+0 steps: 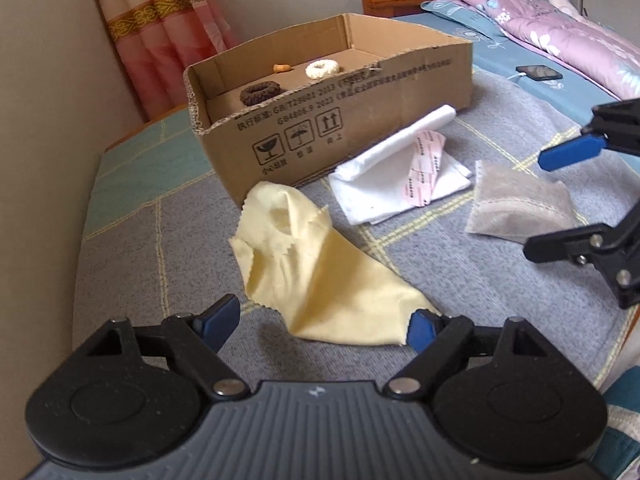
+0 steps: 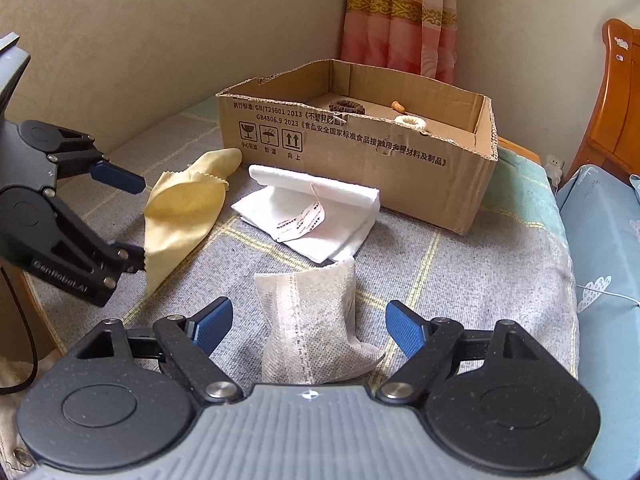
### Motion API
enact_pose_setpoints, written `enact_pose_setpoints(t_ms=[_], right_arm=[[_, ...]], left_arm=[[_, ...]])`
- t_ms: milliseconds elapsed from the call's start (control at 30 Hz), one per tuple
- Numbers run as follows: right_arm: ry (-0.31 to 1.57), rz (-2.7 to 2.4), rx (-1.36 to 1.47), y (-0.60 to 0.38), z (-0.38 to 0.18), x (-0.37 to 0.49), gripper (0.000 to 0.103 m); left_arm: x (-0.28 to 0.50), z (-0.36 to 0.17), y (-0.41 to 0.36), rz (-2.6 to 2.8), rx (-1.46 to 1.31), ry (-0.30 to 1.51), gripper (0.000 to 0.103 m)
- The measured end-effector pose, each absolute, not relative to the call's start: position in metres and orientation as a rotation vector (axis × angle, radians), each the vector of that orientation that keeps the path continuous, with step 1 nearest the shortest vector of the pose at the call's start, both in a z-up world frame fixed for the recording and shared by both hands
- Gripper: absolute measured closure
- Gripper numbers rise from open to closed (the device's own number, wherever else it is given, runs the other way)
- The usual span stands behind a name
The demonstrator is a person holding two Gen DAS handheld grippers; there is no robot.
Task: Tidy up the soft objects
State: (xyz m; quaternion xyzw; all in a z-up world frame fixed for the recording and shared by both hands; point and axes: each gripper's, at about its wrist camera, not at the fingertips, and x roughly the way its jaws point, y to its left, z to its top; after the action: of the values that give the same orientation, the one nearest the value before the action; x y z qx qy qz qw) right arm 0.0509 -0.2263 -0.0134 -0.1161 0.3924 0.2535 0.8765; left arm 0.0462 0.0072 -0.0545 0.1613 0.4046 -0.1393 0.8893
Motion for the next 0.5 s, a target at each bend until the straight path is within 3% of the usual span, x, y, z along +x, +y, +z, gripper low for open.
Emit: enact_pose_setpoints(t_ms=[367, 467, 500], right_arm=[[0.833, 0.528, -0.255, -0.224, -0.015, 0.052, 0.016], [0.838, 0.527, -0.253, -0.224, -0.016, 0.053, 0.015], [0.84, 0.528, -0.253, -0.224, -0.017, 0.053, 0.015]], left_arm=[[0.092, -0.058, 0.032, -0.254, 0.171, 0.866, 0.016], [0.094, -0.057, 0.035, -0.277, 0.12, 0.878, 0.03], [0.093, -0.057, 0.035, -0.287, 0.111, 0.876, 0.04]])
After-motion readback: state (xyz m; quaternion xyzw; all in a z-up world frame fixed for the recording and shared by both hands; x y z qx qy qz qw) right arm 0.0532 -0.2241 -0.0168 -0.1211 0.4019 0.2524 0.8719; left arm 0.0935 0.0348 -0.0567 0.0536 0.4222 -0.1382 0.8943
